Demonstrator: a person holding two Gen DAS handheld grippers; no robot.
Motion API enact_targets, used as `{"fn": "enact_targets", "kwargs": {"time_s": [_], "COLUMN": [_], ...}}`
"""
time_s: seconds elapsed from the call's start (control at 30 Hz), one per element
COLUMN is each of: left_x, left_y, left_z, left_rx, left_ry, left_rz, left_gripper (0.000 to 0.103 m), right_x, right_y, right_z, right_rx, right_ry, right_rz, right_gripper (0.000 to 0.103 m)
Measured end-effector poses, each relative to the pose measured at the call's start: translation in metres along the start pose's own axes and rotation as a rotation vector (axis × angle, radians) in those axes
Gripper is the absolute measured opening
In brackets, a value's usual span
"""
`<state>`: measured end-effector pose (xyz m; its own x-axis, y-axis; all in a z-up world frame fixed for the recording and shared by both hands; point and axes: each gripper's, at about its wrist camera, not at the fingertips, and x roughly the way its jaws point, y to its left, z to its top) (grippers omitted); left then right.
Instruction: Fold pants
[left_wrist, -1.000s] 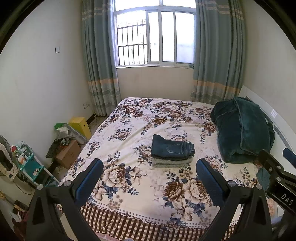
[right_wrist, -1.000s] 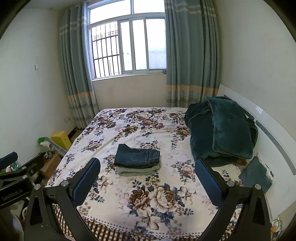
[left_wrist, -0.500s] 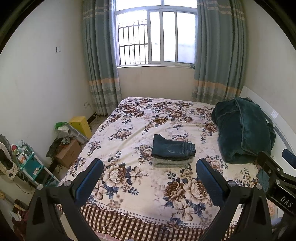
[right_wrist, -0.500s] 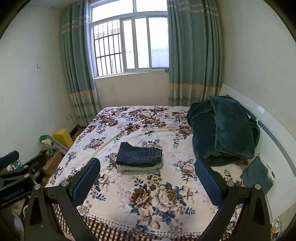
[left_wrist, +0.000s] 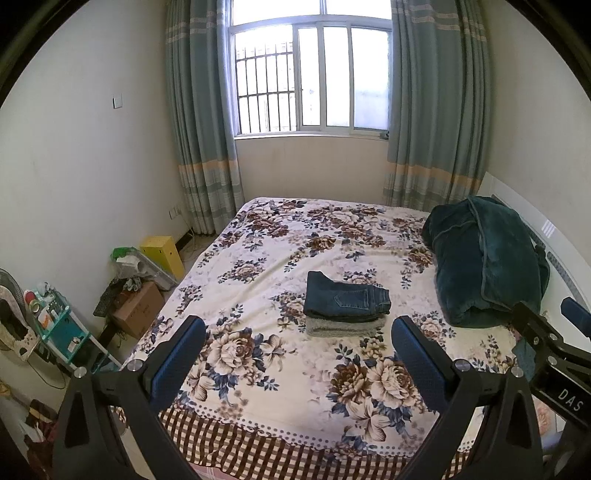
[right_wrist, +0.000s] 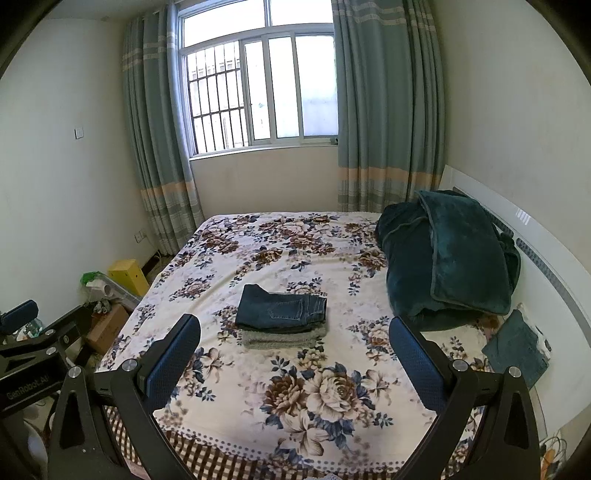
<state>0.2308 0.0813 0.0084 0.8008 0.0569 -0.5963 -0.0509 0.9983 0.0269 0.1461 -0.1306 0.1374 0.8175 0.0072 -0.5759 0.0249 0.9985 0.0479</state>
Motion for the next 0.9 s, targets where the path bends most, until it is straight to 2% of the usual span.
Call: {"fn": "enact_targets", "kwargs": {"time_s": [0.9], "left_x": [-0.0033], "left_y": [-0.0013], "left_z": [0.0052], "left_rx": [0.007], "left_ry": [-0.012], "left_rz": [0.003], "left_gripper": [0.103], "right_x": [-0.0022], "right_y": [-0.0006], "right_z": [-0.0015], "right_rx": [-0.001], "right_ry": [-0.004], "right_rz": [0.002], "right_gripper": [0.103]}}
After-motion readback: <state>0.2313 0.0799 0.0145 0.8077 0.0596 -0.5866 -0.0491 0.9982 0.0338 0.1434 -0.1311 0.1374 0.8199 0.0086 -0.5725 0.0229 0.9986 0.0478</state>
